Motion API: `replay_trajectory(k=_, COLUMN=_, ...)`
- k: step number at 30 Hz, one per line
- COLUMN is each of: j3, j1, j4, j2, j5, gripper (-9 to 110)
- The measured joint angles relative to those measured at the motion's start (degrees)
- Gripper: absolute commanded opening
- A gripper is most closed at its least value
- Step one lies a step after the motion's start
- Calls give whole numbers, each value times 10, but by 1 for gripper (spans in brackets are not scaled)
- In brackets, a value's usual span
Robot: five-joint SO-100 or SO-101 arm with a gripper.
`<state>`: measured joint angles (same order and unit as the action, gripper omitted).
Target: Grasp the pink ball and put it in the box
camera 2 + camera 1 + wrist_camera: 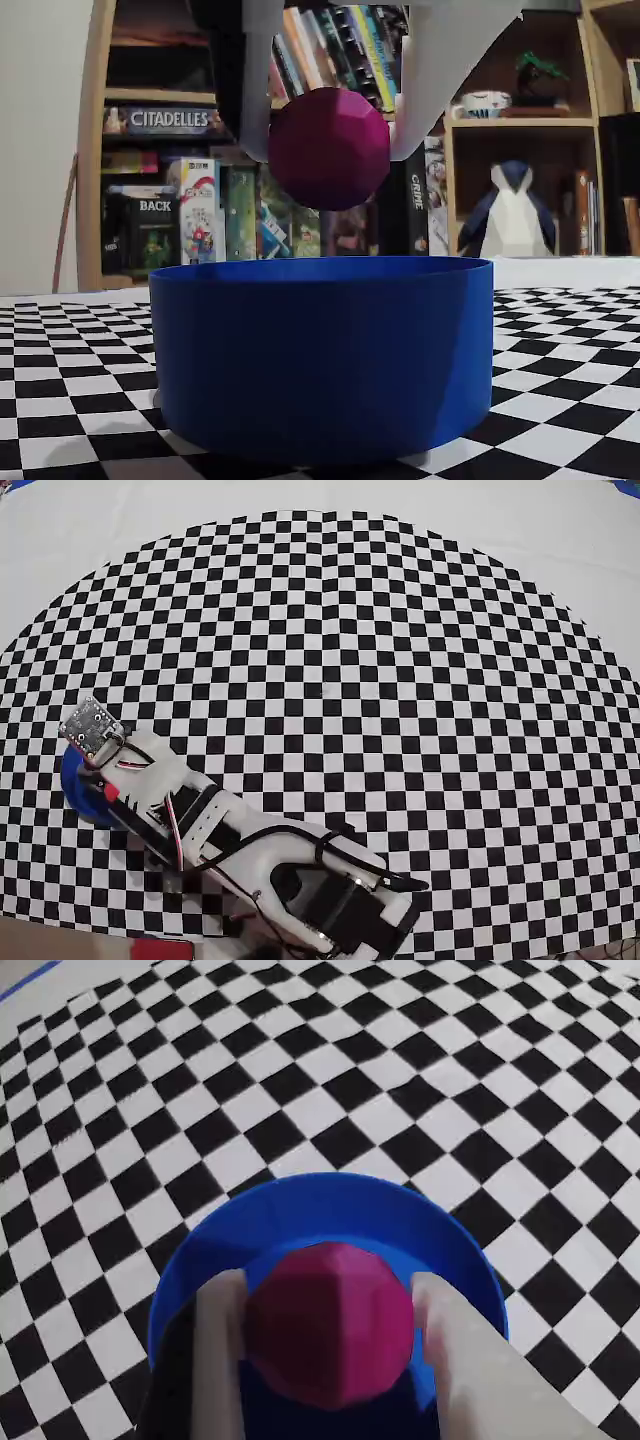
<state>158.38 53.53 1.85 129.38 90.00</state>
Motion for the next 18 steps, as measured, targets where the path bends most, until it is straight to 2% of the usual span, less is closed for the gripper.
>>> replay_trajectory(k=9, j3=0, j1=0, j4=0, j2=0, j5=0, gripper=2)
replay_trajectory(k=10, j3=0, j1=0, j4=0, j2=0, j5=0, gripper=11)
replay_trajectory(k=14, j3=0, j1=0, j4=-1, j2=0, j5=0, gripper=30)
replay_trajectory(k=18, j3=0, j1=0, j4=-4, j2=0, j5=0, gripper=31)
